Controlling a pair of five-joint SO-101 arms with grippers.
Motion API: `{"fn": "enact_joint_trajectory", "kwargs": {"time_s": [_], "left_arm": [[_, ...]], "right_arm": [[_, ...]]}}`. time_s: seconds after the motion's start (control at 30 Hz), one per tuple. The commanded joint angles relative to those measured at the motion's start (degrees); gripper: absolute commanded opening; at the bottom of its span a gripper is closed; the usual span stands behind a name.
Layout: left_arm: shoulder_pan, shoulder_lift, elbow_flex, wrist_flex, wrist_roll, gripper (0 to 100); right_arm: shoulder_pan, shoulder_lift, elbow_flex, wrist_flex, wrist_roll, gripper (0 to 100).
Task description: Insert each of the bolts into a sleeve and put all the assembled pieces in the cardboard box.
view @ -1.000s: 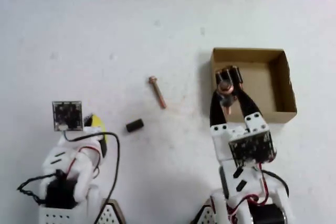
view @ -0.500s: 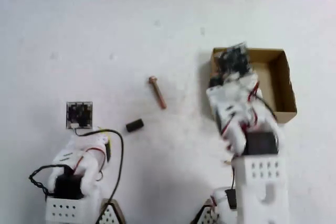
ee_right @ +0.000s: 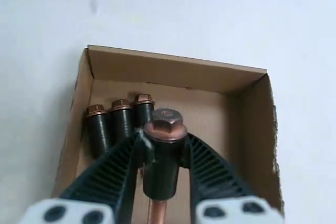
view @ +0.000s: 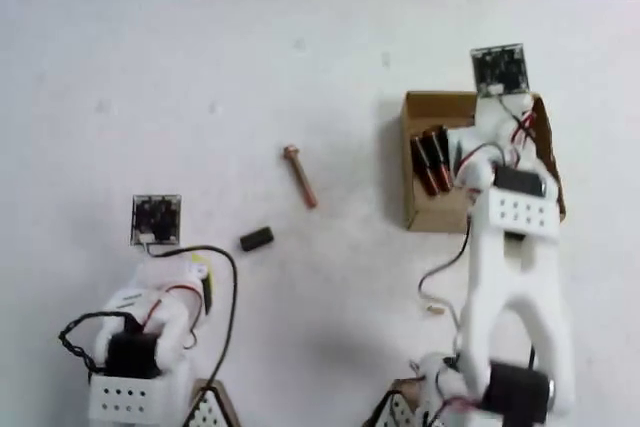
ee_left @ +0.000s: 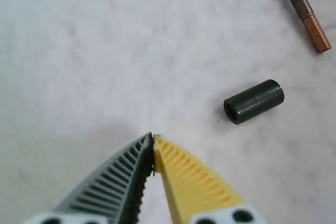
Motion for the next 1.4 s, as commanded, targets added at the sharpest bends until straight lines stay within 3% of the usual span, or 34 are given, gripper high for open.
{"fn": "enact_joint_trajectory", "kwargs": {"time_s": [0.0, 0.2, 0.63, 0.77, 0.87, 0.93, 1.17, 1.37], "left_arm": [[0.04, -0.40, -0.09, 0.44, -0.53, 2], [0.04, -0.40, -0.09, 2.46, -0.62, 2], [0.13, -0.40, -0.09, 4.57, -0.62, 2], [0.13, -0.40, -0.09, 4.57, -0.62, 2], [0.13, -0.40, -0.09, 4.57, -0.62, 2], [0.13, -0.40, -0.09, 4.57, -0.62, 2], [0.04, -0.48, -0.09, 4.48, -0.62, 2], [-0.22, -0.48, -0.09, 4.48, -0.62, 2]], "right_arm": [[2.68, 9.63, -11.08, -1.98, 0.79, 1.8], [3.03, 23.25, -18.64, -1.89, 4.84, 1.8], [2.68, 39.25, -28.04, -1.89, 5.27, 2.4], [2.51, 41.36, -28.84, -1.89, 5.27, 13.0], [2.51, 41.01, -28.84, -1.89, 5.45, 23.0], [2.42, 39.69, -28.84, -1.89, 7.47, 24.4], [-0.40, 28.53, -28.84, 6.55, 8.00, 15.9], [-7.16, 15.78, -28.48, 16.04, 8.00, 11.9]]}}
